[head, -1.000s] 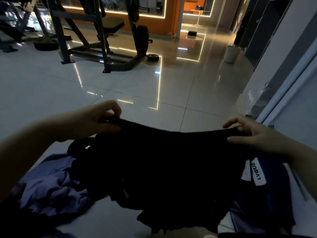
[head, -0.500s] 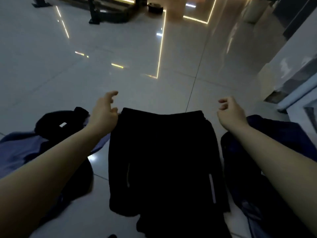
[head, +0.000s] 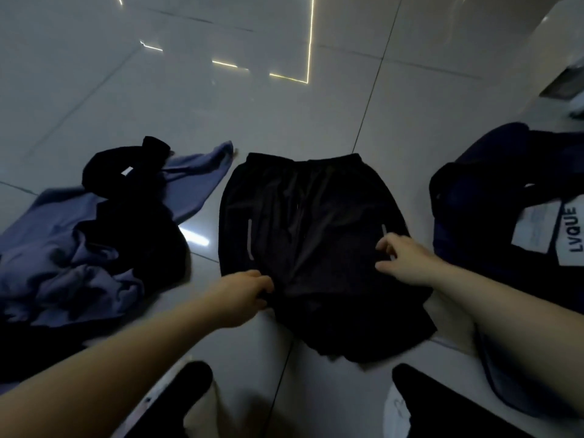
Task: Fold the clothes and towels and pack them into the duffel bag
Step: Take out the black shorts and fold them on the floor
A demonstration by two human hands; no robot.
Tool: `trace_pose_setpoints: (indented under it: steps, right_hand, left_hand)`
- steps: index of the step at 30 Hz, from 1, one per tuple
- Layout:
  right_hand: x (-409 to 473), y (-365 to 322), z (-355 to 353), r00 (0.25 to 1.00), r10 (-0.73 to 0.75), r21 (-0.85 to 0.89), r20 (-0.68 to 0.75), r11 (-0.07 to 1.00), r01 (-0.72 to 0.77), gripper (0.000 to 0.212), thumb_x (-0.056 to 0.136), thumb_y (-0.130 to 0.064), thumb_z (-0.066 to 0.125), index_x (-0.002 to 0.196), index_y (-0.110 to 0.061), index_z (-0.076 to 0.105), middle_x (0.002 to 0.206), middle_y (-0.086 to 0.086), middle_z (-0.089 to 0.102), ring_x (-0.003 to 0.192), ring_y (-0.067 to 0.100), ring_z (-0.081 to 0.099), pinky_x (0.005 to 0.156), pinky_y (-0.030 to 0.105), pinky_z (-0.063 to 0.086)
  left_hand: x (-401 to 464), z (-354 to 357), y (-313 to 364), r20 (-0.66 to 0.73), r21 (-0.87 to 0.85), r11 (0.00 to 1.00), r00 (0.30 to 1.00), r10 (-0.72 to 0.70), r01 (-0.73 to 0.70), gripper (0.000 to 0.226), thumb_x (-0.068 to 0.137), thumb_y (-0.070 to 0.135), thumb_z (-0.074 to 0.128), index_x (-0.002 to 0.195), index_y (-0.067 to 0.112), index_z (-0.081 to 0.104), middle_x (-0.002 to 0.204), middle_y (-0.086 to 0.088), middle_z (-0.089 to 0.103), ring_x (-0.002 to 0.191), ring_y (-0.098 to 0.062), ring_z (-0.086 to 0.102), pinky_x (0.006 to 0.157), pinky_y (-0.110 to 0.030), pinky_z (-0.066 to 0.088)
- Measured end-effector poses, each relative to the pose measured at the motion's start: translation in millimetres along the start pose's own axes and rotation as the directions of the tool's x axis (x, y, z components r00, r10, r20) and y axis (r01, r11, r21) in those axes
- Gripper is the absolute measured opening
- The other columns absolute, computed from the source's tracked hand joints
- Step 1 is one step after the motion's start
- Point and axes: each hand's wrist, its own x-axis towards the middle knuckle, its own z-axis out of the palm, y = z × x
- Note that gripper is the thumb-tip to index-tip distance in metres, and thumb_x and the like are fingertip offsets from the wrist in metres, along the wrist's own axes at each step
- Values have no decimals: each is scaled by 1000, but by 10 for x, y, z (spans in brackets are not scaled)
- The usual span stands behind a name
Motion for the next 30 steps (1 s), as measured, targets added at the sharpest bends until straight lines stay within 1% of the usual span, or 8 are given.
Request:
trace_pose_setpoints:
  steps: [4,9,13,15,18,23,26,30]
  right_hand:
    - [-482,127,435,991,-66,-46,115,996,72,47,91,-36,61,133,-26,40,133,0,38,107,17,50,86,24,41]
    - [-668,142,835,979,-150,-153,137,973,170,73,88,-51,59,148,-29,23,151,-1,19,135,23,31,106,33,37]
    - [-613,-22,988,965,-218,-355,146,899,257,79,88,-55,55,151,-33,13,160,0,-9,146,26,2,115,48,25]
    - [-523,-97,989,948,-290,-450,134,834,319,73,92,-51,52,151,-32,15,160,-2,-15,148,23,-6,118,49,15]
    - [-308,-115,921,933,-339,-468,121,810,354,58,95,-43,49,148,-24,32,162,-5,5,148,15,8,118,39,17]
    - [-80,129,689,951,-305,-244,-46,927,285,40,92,-29,61,128,-12,57,141,-1,47,121,18,51,96,32,44]
    - [-25,383,506,960,-182,-210,-211,968,138,36,91,-25,62,123,-9,60,134,2,54,113,26,56,86,33,45]
    - [16,690,291,967,-70,-308,-247,951,-9,36,94,-19,57,128,-7,58,137,5,53,113,30,56,86,35,44]
  left_hand:
    - [-90,319,-74,-10,123,992,1000,23,-22,46,97,28,50,141,23,39,143,0,40,129,-25,42,103,-37,40]
    - [75,453,-277,-57,190,981,998,38,-26,63,98,29,47,153,23,16,161,1,7,145,-23,16,112,-35,28]
    - [159,530,-349,-115,221,973,989,98,-71,60,91,20,61,146,11,37,152,-8,34,133,-30,40,102,-37,43]
    - [163,531,-378,-178,247,958,965,194,-147,64,63,16,87,121,4,63,122,-13,62,94,-31,67,70,-34,58]
    - [132,506,-468,-281,198,967,936,214,-161,64,42,18,96,99,2,70,97,-12,68,62,-28,67,48,-30,54]
    - [55,433,-607,-464,-275,960,868,-178,50,18,69,7,82,83,5,70,83,-11,65,72,-30,62,61,-28,39]
    - [-27,424,-856,-525,-252,966,831,-184,54,10,72,3,73,77,6,66,78,-10,64,69,-32,62,59,-32,42]
    - [-123,353,-1159,-554,-179,979,812,-182,97,6,77,8,59,77,4,64,79,-12,61,66,-34,60,56,-36,44]
